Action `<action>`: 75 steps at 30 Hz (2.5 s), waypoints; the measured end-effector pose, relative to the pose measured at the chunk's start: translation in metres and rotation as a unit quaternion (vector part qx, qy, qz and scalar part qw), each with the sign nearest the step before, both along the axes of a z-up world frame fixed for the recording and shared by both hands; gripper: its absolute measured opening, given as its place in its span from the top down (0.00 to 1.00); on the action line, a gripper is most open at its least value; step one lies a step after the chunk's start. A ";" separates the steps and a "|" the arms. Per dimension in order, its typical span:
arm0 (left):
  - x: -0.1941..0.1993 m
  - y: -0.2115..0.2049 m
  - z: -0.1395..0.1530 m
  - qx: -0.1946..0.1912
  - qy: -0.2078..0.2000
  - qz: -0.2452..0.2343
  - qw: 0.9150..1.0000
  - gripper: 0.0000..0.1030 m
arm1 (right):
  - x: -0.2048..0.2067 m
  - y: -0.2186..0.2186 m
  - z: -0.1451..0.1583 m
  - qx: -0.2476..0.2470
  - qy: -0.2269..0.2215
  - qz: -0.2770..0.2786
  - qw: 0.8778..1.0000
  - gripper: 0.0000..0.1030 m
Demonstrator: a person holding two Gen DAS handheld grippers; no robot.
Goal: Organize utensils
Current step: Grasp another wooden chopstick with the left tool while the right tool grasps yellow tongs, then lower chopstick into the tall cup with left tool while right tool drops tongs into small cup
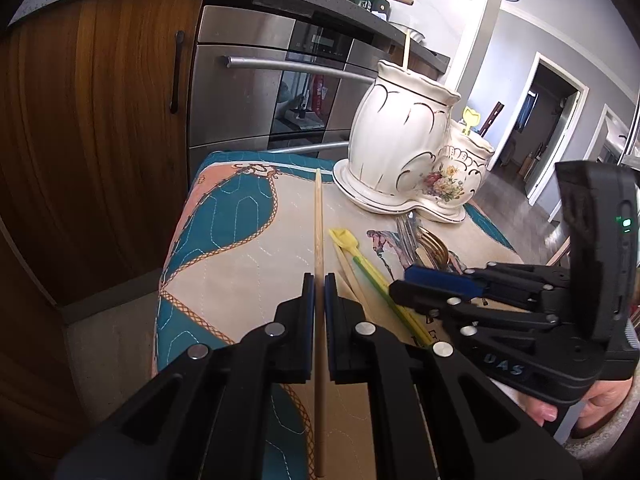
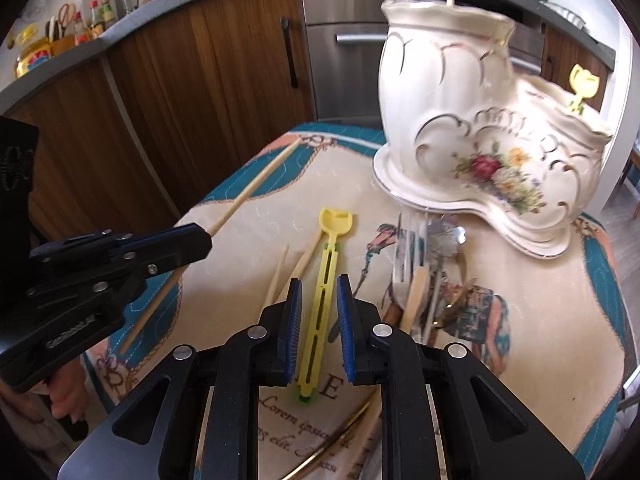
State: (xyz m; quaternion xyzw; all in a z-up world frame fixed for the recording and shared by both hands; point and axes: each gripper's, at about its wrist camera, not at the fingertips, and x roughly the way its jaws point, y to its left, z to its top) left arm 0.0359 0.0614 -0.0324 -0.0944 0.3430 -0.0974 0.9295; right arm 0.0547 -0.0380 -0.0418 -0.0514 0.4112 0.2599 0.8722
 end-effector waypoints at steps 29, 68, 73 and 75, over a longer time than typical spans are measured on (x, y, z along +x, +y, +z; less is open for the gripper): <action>-0.016 0.009 0.036 0.010 -0.080 0.025 0.996 0.95 | -0.027 -0.062 0.042 0.138 -0.060 -0.041 0.988 0.90; 0.153 -0.076 0.129 -0.065 -0.260 -0.048 0.962 0.95 | 0.115 -0.148 0.087 0.286 -0.192 -0.131 0.930 0.90; 0.150 -0.079 0.120 -0.043 -0.274 -0.045 0.960 0.95 | 0.115 -0.147 0.082 0.288 -0.192 -0.128 0.929 0.90; 0.150 -0.079 0.118 -0.040 -0.272 -0.043 0.961 0.95 | 0.115 -0.146 0.081 0.291 -0.190 -0.128 0.929 0.90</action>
